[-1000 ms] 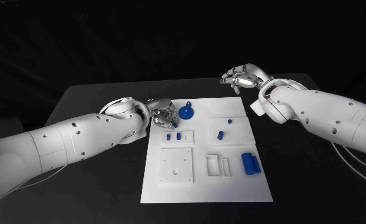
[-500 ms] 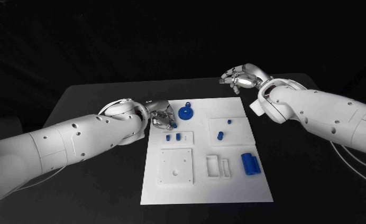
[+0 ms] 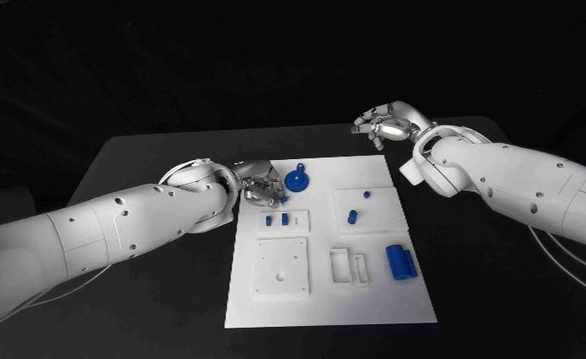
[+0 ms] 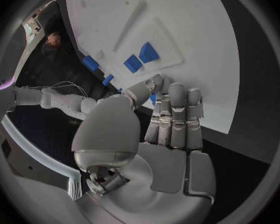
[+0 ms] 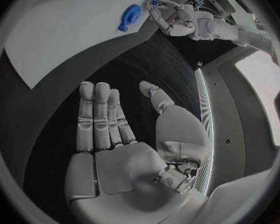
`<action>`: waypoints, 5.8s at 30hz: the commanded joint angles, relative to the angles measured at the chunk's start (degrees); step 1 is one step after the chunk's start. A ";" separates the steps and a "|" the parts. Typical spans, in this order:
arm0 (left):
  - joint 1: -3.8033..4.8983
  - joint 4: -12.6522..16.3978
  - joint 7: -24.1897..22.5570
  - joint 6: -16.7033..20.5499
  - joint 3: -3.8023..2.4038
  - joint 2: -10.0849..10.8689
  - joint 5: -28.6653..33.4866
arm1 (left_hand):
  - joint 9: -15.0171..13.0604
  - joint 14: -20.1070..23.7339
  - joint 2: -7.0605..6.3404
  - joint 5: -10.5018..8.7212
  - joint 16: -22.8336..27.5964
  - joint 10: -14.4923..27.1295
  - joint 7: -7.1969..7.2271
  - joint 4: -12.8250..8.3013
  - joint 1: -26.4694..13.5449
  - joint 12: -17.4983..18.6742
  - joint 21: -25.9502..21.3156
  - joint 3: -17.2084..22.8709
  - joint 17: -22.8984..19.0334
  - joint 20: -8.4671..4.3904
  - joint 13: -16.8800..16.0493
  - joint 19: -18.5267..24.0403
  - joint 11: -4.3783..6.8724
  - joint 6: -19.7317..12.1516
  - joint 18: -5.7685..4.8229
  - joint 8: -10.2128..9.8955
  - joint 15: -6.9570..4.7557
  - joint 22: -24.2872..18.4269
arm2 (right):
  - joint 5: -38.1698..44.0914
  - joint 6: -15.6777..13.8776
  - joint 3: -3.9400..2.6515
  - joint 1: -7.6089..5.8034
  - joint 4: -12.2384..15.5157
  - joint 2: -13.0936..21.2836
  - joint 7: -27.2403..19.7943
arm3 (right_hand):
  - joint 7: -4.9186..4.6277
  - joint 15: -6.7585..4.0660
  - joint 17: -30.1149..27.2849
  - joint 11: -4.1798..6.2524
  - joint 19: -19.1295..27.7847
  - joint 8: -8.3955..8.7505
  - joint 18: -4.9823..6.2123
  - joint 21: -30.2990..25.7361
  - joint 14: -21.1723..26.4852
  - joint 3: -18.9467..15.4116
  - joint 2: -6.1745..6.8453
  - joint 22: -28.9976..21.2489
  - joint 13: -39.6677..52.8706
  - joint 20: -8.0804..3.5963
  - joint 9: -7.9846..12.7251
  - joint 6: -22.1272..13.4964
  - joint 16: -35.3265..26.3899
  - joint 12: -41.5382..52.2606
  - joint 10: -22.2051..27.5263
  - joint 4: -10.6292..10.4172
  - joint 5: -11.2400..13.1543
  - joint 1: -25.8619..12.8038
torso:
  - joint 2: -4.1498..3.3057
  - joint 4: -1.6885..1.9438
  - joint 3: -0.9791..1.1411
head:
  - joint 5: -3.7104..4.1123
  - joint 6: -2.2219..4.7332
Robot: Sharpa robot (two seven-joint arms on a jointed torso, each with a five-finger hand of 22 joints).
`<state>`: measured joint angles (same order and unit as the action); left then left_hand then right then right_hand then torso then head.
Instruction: Assemble the parts on the task board
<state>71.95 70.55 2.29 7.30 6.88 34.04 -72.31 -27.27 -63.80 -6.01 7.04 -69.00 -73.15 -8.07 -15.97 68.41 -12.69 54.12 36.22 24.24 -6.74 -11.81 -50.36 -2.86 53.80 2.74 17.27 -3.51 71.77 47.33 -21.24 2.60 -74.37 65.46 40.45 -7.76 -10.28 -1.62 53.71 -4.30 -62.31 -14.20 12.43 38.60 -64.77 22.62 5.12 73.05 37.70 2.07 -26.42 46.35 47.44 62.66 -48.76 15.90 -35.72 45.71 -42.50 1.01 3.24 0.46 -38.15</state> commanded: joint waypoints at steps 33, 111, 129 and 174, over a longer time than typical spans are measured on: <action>-0.01 -0.60 -4.19 8.28 -0.01 2.22 7.76 | -0.35 0.28 -2.61 -0.62 -0.18 1.53 -0.12 1.86 -1.57 1.05 -0.27 -0.97 0.23 -1.84 -0.23 -0.06 -0.47 -0.86 1.24 0.29 0.51 0.77 | -0.07 0.91 -0.04 0.01 0.24 0.54 -0.12 | -0.36 -0.07 -0.17 -0.03 -0.07 -0.27 2.57 -0.64 0.66 0.56 -0.23 0.43 -0.40 0.10 0.16 -0.10 0.29 0.56 0.78 0.57 0.36 1.28 | 0.00 -0.03 0.06 | 0.09 0.77; -0.16 -1.08 8.91 -1.45 0.04 -3.71 -11.30 | -3.69 -0.39 -1.71 0.05 -6.52 6.60 2.70 1.29 -2.02 -22.58 0.50 -2.90 3.46 -4.99 -13.96 -2.25 3.13 5.47 0.36 1.55 -2.94 3.38 | -0.16 1.20 -0.04 0.12 -0.08 0.03 -0.22 | -0.37 -0.07 -0.19 -0.04 -0.20 -0.38 2.57 -0.73 0.59 0.31 -0.33 0.62 -0.56 0.19 0.19 -0.04 0.40 0.72 0.76 0.35 0.34 1.08 | -0.01 0.01 0.07 | 0.49 0.54; -0.16 -1.82 6.76 1.74 0.08 -3.85 -10.71 | -3.06 -0.83 -0.53 -0.39 -6.48 6.90 2.07 2.41 0.19 -21.00 0.27 3.60 3.34 -4.69 -12.23 -2.92 2.60 4.76 0.50 0.25 -2.51 3.48 | -0.20 1.17 -0.04 0.12 -0.10 -0.06 -0.25 | -0.36 -0.07 -0.19 -0.04 -0.22 -0.41 2.57 -0.76 0.58 0.24 -0.37 0.65 -0.59 0.20 0.20 -0.01 0.41 0.75 0.76 0.29 0.32 0.94 | 0.00 0.05 0.00 | 0.50 0.63; -0.22 -1.38 -5.59 9.20 0.00 -1.30 19.63 | -3.33 -0.54 1.20 -2.28 -5.83 7.32 2.04 4.19 -1.87 -20.24 0.06 4.83 3.11 -4.59 -11.45 -2.34 2.40 4.71 0.41 0.23 -2.28 3.95 | -0.33 1.33 -0.04 0.20 -0.20 0.17 -0.33 | -0.36 -0.07 -0.23 -0.03 -0.26 -0.42 2.57 -0.87 0.61 0.12 -0.39 0.74 -0.70 0.19 0.24 -0.06 0.44 0.81 0.80 0.24 0.25 0.68 | 0.00 0.00 0.04 | 0.39 1.11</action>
<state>71.70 69.00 -2.44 17.46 6.93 32.66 -59.17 -30.39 -64.49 -5.28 4.83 -75.02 -66.17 -5.86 -11.96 66.64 -33.12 54.35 41.04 27.37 -7.35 -23.41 -53.04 -0.30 58.38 2.56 17.31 -5.70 74.91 47.30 -20.41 2.61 -74.21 65.25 40.58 -7.76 -10.34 -1.81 53.59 -4.40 -62.31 -14.42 12.43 37.99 -64.57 23.01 4.91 73.74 37.03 2.07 -26.27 46.23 47.64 63.26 -48.45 16.30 -35.50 46.40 -42.50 1.01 3.27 0.84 -36.99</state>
